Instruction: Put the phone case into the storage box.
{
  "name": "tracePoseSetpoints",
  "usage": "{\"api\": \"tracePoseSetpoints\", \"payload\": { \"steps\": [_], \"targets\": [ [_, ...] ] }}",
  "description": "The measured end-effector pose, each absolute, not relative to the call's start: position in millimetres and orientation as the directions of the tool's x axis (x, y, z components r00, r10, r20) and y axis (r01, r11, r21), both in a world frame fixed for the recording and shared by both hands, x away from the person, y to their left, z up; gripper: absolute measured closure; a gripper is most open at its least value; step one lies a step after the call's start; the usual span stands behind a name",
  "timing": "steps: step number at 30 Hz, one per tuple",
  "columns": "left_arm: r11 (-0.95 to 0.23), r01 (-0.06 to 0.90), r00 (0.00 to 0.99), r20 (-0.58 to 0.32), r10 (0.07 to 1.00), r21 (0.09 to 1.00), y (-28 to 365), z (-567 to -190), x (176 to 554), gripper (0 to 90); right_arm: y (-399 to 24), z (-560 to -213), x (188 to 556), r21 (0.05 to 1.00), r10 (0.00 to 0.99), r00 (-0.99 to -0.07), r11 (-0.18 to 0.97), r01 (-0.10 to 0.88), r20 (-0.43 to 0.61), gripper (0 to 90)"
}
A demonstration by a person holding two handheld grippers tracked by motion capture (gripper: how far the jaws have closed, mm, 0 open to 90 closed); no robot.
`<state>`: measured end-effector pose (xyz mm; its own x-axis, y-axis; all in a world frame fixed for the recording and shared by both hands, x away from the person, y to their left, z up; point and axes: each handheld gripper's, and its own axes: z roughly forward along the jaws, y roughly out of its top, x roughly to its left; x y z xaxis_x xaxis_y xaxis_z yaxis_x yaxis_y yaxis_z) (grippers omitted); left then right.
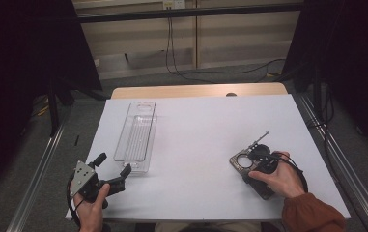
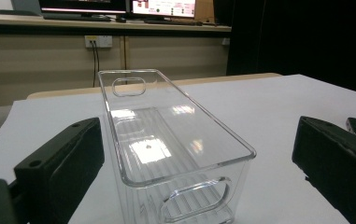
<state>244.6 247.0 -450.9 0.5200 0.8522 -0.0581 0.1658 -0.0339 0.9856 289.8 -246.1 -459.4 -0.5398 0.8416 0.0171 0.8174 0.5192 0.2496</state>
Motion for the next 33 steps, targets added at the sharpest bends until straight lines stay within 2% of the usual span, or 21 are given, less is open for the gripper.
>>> {"api": "tracePoseSetpoints", "payload": {
  "steps": [15,24,33],
  "targets": [
    [-0.029,0.166,0.522,-0.063,0.851,0.986,247.1,-451.0,244.8,2.4,-246.6,-455.1,287.8,0.295,0.848,-0.53,0.501,0.813,0.022,11.8],
    [-0.036,0.166,0.524,-0.057,0.85,0.985,247.3,-451.0,244.7,2.4,-250.7,-440.1,285.5,0.366,0.85,-0.526,0.487,0.793,0.008,11.8],
    [-0.029,0.165,0.522,-0.063,0.85,0.986,247.2,-451.1,245.0,2.3,-254.0,-432.1,284.2,0.43,0.826,-0.563,0.499,0.753,0.029,11.8]
  ]
}}
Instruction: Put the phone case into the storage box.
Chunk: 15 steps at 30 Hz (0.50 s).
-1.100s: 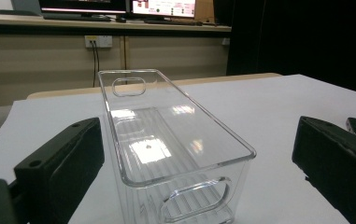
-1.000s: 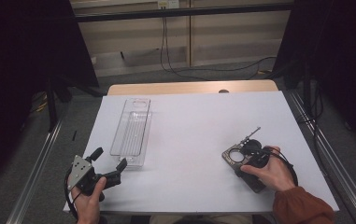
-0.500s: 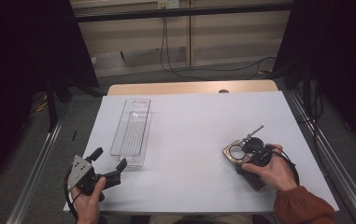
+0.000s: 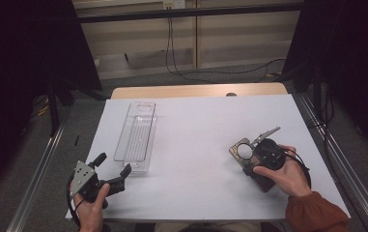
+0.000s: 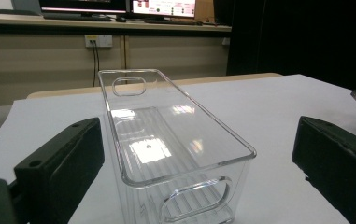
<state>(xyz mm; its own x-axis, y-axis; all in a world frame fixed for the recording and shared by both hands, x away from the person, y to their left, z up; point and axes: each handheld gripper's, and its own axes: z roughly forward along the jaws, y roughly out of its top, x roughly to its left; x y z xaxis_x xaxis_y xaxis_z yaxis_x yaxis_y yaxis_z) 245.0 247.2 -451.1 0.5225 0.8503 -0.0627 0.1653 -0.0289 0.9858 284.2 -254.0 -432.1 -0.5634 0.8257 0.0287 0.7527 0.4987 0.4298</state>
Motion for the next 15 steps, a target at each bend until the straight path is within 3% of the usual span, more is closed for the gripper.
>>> {"api": "tracePoseSetpoints", "payload": {
  "steps": [15],
  "targets": [
    [-0.031,0.171,0.529,-0.065,0.846,0.985,246.7,-451.0,245.2,2.3,-255.5,-422.4,280.9,0.556,0.804,-0.594,0.477,0.68,0.036,11.8]
  ]
}}
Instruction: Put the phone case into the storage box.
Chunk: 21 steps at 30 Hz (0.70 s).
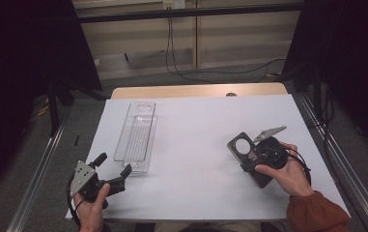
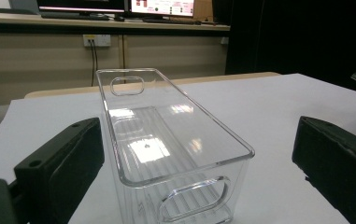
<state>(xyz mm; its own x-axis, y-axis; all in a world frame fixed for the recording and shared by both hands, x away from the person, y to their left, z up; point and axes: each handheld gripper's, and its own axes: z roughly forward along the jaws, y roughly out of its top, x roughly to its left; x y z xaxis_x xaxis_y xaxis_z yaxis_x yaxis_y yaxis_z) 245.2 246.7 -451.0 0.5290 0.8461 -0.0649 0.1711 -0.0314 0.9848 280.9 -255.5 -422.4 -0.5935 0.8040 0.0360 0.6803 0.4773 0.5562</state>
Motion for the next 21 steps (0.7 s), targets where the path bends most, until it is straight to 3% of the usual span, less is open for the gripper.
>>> {"api": "tracePoseSetpoints", "payload": {
  "steps": [21],
  "targets": [
    [-0.037,0.2,0.55,-0.081,0.832,0.979,245.4,-452.1,247.8,2.3,-259.3,-425.0,280.4,0.75,0.772,-0.634,0.391,0.533,0.048,11.8]
  ]
}}
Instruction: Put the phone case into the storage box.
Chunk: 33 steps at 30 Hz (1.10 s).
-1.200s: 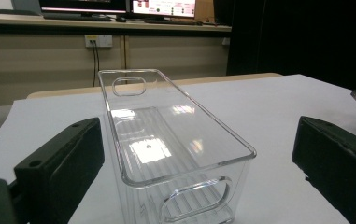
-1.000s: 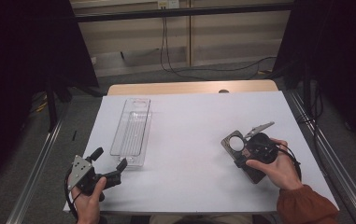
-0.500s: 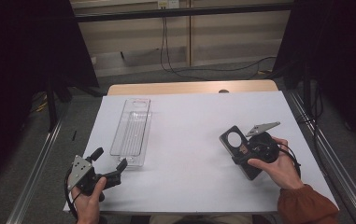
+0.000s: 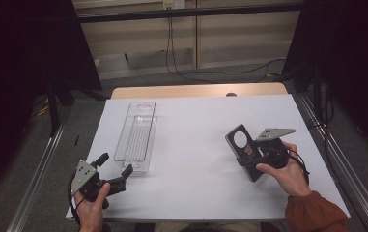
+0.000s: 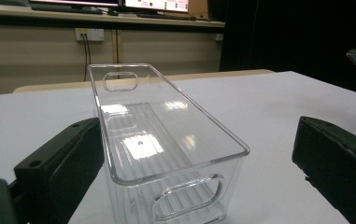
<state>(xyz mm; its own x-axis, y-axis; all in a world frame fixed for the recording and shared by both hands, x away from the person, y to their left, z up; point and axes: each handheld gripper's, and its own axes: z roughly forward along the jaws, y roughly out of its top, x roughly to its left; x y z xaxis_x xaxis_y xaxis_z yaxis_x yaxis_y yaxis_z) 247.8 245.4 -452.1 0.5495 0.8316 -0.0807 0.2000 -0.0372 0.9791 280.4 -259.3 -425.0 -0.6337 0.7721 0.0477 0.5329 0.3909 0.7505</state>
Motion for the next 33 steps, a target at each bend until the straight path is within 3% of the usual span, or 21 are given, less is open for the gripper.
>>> {"api": "tracePoseSetpoints", "payload": {
  "steps": [6,33],
  "targets": [
    [-0.035,0.211,0.558,-0.091,0.825,0.977,244.2,-452.2,248.6,2.4,-256.2,-428.0,279.0,0.809,0.745,-0.667,0.374,0.454,0.03,11.7],
    [-0.028,0.249,0.664,-0.149,0.732,0.968,225.2,-449.6,257.7,5.5,-243.9,-440.3,277.3,0.894,0.684,-0.721,0.25,0.371,0.108,11.8]
  ]
}}
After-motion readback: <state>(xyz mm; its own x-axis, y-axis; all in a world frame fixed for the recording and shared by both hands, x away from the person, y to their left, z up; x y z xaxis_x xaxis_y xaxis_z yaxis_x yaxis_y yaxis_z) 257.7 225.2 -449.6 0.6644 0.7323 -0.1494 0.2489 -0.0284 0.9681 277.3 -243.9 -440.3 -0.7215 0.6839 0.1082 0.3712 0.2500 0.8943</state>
